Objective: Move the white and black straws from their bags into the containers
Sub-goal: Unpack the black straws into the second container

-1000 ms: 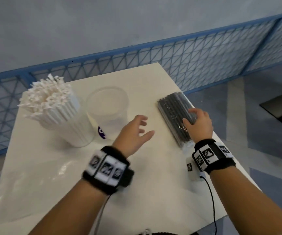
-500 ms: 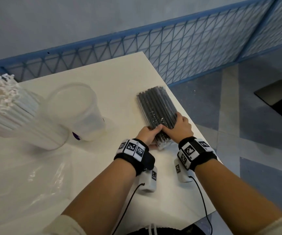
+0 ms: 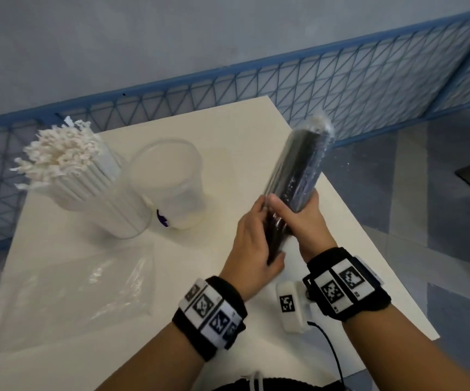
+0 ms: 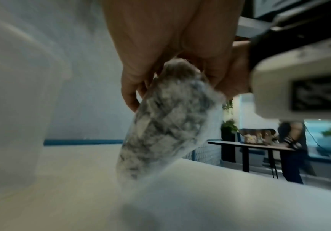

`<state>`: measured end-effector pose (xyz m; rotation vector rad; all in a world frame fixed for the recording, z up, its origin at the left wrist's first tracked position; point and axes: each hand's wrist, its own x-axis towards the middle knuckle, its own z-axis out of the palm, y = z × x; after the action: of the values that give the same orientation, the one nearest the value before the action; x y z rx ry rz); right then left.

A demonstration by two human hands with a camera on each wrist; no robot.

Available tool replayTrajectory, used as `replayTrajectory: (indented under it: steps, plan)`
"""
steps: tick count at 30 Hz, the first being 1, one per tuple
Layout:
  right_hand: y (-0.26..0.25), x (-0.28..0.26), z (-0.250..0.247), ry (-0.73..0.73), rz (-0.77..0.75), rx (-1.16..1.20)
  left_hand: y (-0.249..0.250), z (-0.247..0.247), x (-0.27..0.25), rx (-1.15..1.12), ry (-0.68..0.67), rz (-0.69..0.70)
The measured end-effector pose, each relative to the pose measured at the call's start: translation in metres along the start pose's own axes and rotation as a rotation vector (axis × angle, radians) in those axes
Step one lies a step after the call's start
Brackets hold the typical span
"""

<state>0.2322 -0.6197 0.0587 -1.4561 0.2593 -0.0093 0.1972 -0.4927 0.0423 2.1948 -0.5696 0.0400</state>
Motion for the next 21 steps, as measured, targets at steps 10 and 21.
replayTrajectory:
  steps: [10, 21]
  plan:
    - [0.017, -0.042, 0.03, -0.534, 0.128, 0.12, -0.037, -0.1, -0.06, -0.551, 0.142, -0.413]
    - [0.011, -0.054, 0.097, -0.688, 0.016, -0.072, -0.052, -0.171, -0.093, -0.849, 0.464, -0.404]
